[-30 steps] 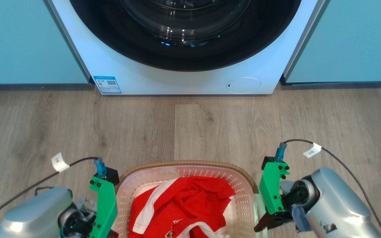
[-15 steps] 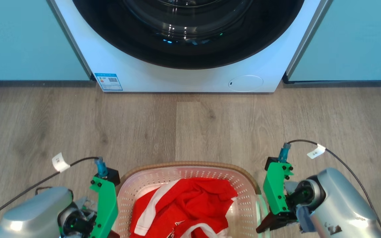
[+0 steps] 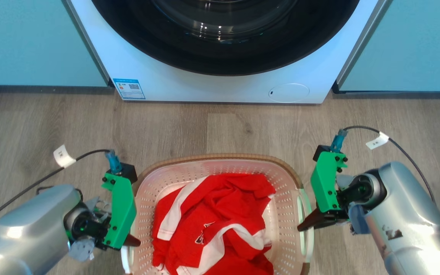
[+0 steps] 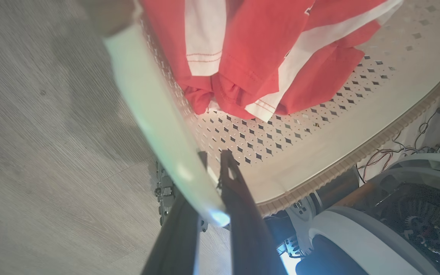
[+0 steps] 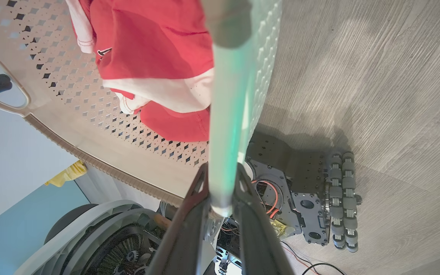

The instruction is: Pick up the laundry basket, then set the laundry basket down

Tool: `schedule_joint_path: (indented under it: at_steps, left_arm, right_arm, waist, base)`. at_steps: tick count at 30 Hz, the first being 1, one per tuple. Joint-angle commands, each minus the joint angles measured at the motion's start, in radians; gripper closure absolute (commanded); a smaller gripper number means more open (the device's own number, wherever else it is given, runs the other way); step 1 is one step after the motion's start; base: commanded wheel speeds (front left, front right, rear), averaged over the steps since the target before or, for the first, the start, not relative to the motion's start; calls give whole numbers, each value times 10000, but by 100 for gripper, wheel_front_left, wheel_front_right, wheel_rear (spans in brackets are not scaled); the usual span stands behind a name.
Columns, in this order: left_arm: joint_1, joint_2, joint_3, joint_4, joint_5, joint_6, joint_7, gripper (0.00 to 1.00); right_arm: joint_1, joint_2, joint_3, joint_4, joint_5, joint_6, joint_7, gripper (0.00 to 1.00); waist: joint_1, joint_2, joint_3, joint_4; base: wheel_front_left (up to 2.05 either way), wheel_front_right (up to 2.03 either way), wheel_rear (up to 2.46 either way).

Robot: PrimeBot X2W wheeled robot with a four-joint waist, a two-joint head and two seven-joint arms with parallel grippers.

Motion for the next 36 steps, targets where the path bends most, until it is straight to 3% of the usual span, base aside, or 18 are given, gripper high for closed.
schedule_joint_path:
  at_steps: [1, 36]
  left_arm:
    - [-577, -389, 421, -516, -163, -165, 35, 100]
    - [-731, -481, 213, -383, -263, -165, 236, 100]
  right_arm:
    - [-647, 591, 151, -512, 221, 73, -48, 100]
    - [-950, 591, 79, -95, 247, 73, 52, 100]
  waist:
    - [0, -1, -15, 4]
    - [0, -1, 45, 54]
  base:
    - [0, 0, 0]
    - [0, 0, 0]
